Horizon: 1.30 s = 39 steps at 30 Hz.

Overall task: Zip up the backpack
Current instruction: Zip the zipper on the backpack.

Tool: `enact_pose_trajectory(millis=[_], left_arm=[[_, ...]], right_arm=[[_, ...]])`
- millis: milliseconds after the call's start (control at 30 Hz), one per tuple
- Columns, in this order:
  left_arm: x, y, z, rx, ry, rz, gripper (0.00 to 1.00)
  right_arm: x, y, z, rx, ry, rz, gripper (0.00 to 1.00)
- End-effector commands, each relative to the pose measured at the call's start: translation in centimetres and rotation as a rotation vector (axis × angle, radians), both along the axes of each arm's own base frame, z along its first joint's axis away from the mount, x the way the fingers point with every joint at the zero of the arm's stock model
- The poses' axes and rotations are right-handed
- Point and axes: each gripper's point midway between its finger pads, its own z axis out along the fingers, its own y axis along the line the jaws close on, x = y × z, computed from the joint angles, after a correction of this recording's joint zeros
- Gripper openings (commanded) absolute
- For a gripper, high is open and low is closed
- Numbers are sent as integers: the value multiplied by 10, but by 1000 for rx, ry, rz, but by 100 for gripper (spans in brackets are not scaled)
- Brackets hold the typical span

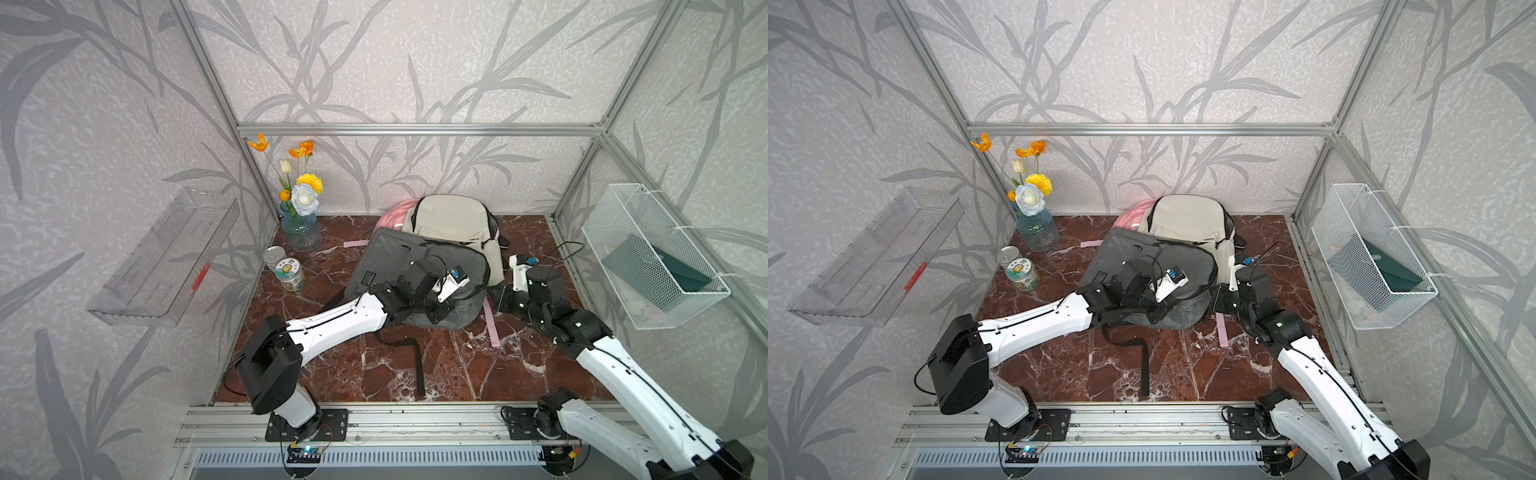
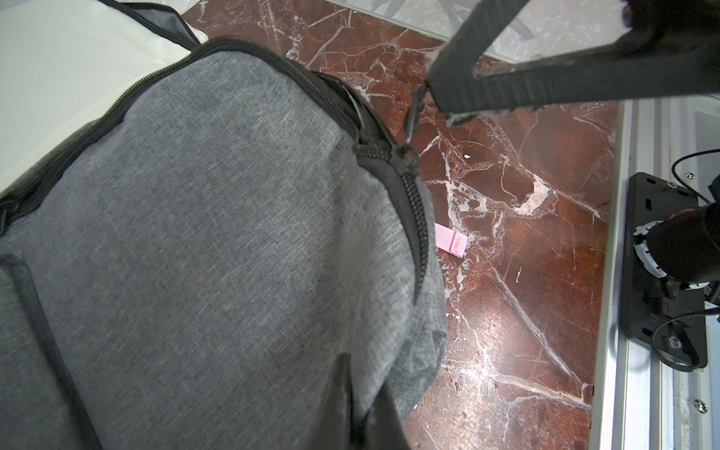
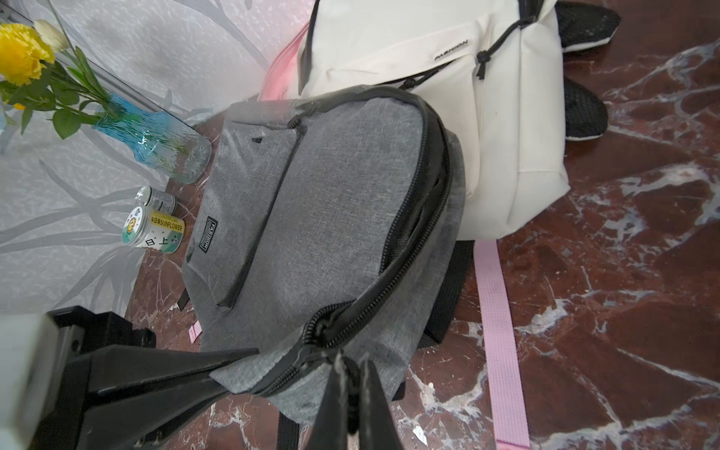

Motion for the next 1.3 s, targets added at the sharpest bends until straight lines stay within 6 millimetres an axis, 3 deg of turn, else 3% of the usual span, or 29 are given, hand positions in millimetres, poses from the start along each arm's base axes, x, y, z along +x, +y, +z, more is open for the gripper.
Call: enact_pose_trajectory(millis=[0, 133, 233, 367, 467, 567, 667, 767, 867, 1067, 1167, 1267], left_arm=[[0, 23, -11, 78, 53, 51, 13], [-15, 2, 4, -7, 109, -53, 40], [-18, -13, 16, -66, 134, -93, 46], [-15, -25, 15, -79, 153, -103, 44], [-12, -26, 9, -57, 156, -97, 25], [-12, -15, 0, 0, 157, -69, 7], [-20, -1, -15, 51, 154, -49, 0], [-30, 13, -25, 86, 129, -25, 0], [-39, 23, -22, 73, 89, -12, 0], [-43, 44, -17, 60, 4, 41, 0], [-42, 45, -18, 44, 8, 68, 4], [-43, 39, -18, 17, 13, 46, 22]], right_arm=[[5, 6, 21, -20, -102, -4, 0], [-10, 40, 25, 5, -134, 110, 0], [-18, 56, 33, 15, -167, 157, 0], [-19, 59, 39, 45, -174, 154, 0], [-19, 55, 38, 42, -165, 134, 0], [-13, 19, 31, -59, -140, -18, 0], [-2, -17, 26, -84, -111, -122, 0], [11, -34, 18, -50, -52, -164, 0], [20, -40, 9, -80, -15, -185, 0], [23, -48, 12, -131, -28, -205, 0], [20, -31, 22, -77, -68, -111, 0], [8, 2, 36, -33, -139, 15, 0]])
